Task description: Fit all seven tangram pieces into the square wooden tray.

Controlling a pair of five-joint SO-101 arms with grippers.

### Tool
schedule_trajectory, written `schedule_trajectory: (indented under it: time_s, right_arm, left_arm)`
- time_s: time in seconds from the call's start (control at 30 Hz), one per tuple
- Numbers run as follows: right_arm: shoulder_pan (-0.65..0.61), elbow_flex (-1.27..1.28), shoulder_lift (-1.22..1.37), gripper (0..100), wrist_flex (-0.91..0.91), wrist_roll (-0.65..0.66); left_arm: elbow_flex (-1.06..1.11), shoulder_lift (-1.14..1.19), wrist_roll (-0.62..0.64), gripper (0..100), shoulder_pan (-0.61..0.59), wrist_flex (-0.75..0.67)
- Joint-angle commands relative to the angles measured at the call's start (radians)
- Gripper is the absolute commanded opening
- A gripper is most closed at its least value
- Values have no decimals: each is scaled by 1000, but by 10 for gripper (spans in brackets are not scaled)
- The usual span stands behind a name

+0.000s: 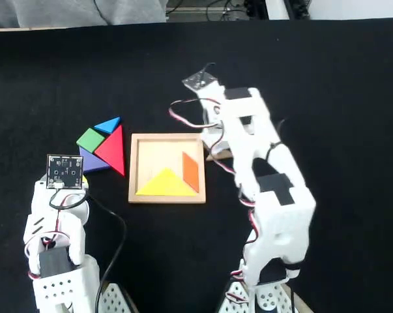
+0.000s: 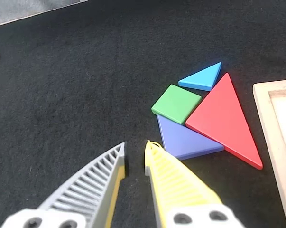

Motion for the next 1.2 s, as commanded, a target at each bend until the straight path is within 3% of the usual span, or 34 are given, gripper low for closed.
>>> schedule_trajectory:
  time_s: [0.0, 0.23, 0.5, 0.77, 1.17]
  right_arm:
    - [68, -16, -120, 11, 75, 103]
    - [107, 28, -229, 11, 160, 129]
    - [41, 306, -229, 11, -141, 95]
    - [66, 309, -219, 12, -233, 100]
    - [121, -67, 96, 11, -101, 86]
  left_arm:
    - [19, -8, 0, 80, 5, -8]
    - [19, -8, 0, 80, 7, -8]
    - [19, -8, 0, 80, 2, -8]
    - [19, -8, 0, 80, 7, -8]
    - [19, -8, 0, 80, 7, -8]
